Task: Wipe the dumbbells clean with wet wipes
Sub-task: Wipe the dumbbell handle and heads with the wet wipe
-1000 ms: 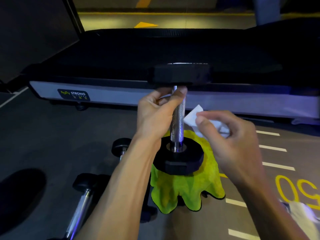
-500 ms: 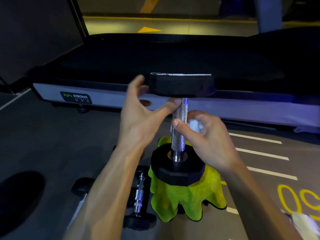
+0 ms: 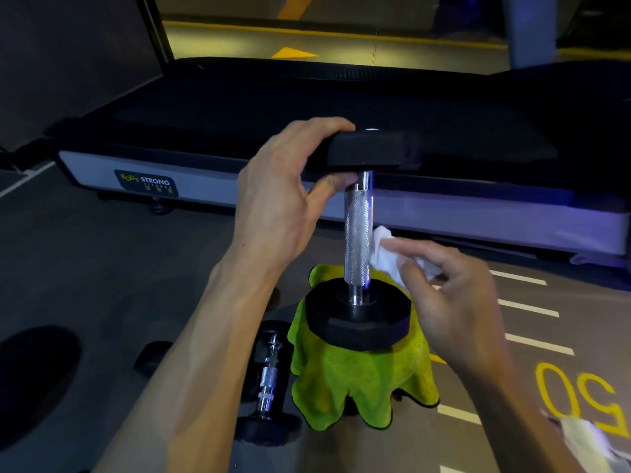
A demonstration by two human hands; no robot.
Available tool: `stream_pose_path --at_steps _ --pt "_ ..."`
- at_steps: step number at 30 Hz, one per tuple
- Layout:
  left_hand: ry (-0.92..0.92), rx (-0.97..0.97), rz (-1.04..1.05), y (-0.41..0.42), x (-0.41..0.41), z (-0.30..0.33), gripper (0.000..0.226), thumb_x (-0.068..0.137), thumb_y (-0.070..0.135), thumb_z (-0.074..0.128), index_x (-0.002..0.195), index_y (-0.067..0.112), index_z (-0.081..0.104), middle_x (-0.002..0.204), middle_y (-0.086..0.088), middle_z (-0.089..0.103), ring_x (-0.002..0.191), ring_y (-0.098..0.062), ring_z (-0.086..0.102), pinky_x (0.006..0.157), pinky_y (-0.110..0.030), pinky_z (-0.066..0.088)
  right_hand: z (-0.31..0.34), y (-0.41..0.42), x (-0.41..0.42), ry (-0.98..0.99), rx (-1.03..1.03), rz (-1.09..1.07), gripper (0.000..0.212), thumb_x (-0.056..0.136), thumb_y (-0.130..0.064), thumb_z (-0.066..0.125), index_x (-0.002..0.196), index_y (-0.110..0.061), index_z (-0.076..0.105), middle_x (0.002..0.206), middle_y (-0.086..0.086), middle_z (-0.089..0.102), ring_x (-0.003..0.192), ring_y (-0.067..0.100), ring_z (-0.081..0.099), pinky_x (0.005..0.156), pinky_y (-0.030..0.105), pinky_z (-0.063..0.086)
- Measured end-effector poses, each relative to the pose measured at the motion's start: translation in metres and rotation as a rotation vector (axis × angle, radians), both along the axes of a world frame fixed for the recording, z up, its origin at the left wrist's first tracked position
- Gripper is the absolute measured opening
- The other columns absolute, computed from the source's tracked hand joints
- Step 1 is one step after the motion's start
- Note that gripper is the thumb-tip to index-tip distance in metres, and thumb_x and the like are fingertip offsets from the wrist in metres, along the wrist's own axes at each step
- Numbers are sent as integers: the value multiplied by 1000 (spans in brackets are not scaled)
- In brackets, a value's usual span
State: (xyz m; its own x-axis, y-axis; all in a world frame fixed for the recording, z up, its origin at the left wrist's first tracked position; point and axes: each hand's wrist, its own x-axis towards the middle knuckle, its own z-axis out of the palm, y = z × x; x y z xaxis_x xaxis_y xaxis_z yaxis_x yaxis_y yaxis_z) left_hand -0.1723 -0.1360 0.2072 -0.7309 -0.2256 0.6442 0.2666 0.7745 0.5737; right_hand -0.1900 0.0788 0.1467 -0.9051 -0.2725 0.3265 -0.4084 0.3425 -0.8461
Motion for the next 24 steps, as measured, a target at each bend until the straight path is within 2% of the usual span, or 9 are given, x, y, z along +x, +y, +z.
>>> stream_pose_path --at_steps 3,5,8,12,14,16,19,23,24 --pt "-21 -12 24 -1 -1 1 47 91 36 77 135 28 66 126 14 68 118 -13 63 99 -46 51 9 8 12 80 48 75 36 93 -9 73 111 -40 76 100 -18 77 97 2 71 81 18 52" --pt "-27 -13 14 -2 -2 2 48 91 37 77 136 27 65 127 14 68 118 -12 63 100 -45 51 12 6 16 47 37 184 44 90 -4 76 117 -39 71 106 -22 76 101 4 72 85 17 53" --pt "-42 4 -18 -4 0 2 53 89 46 78 137 29 64 128 15 66 119 -7 62 101 -39 51 11 0 12 73 108 249 37 85 -5 82 108 -32 73 107 -16 69 95 9 71 81 19 54" --pt "-36 61 -72 -1 2 4 50 94 57 70 135 30 65 126 16 65 118 -5 62 100 -36 52 9 -6 9 108 273 262 21 83 -11 84 88 -31 77 96 -16 59 86 1 62 70 12 42" --pt "-32 85 -81 3 2 4 46 95 56 69 134 31 66 123 18 64 117 -4 61 101 -36 51 9 -9 6 106 356 240 15 83 -19 84 84 -32 77 91 -15 55 79 3 58 63 14 35" --pt "-25 92 -81 6 1 5 45 94 56 70 132 31 68 120 20 64 115 -4 61 101 -36 51 6 -10 2 98 389 224 12 82 -23 84 83 -33 77 85 -14 52 74 7 56 59 23 36" --pt "-26 100 -92 11 0 7 45 92 56 72 129 31 69 117 21 64 115 -7 62 101 -39 50 3 -14 1 155 368 221 14 83 -19 82 86 -32 78 77 -10 49 68 12 55 58 31 42" --pt "-22 100 -121 20 -1 9 45 90 55 74 127 29 70 116 20 64 116 -11 62 101 -40 50 14 -25 -7 264 180 103 19 86 -10 77 93 -28 80 77 -12 51 69 6 54 63 15 38" --pt "-24 94 -128 22 -2 9 45 90 55 74 127 29 70 116 19 64 117 -12 62 101 -41 50 16 -26 -10 264 147 75 18 87 -10 76 95 -26 81 77 -11 51 69 7 54 63 15 38"
